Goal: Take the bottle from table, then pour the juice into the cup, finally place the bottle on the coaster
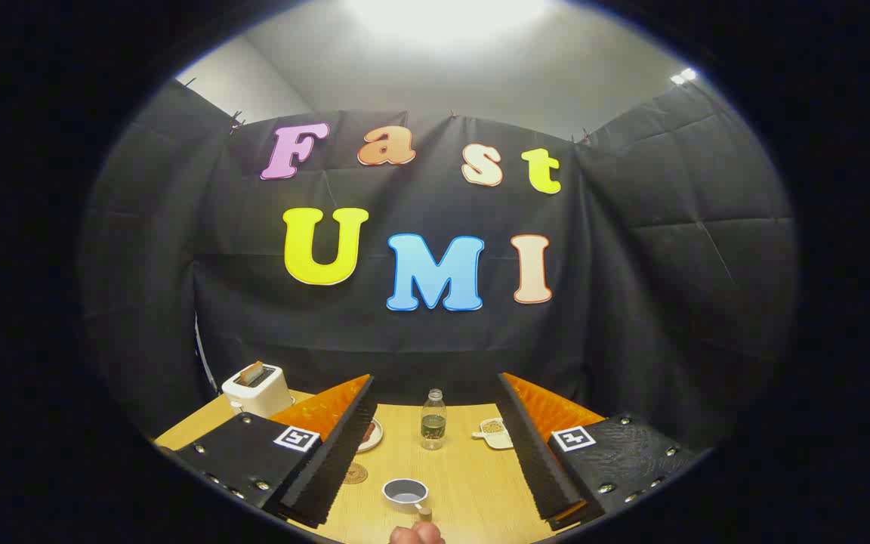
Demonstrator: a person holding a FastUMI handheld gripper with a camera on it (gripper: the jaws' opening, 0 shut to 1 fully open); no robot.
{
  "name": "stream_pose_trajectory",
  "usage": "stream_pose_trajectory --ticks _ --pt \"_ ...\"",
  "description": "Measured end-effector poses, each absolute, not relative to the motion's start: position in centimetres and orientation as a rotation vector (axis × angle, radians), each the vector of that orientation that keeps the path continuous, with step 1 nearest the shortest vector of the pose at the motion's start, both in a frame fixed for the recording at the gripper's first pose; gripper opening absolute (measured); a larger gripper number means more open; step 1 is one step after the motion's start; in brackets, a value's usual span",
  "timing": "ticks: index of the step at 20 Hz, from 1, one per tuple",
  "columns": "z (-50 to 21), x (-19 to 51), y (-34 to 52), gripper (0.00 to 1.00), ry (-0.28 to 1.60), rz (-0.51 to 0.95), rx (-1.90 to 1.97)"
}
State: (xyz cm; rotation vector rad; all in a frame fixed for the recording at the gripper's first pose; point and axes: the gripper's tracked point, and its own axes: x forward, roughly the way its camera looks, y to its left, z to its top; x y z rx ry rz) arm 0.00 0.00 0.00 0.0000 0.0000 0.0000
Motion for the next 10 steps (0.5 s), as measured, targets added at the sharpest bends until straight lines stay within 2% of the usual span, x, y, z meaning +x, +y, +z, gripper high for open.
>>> stream_pose_trajectory --ticks 10 --pt "1.1 -0.1 -0.8 0.96 -0.057 -0.017 0.02"
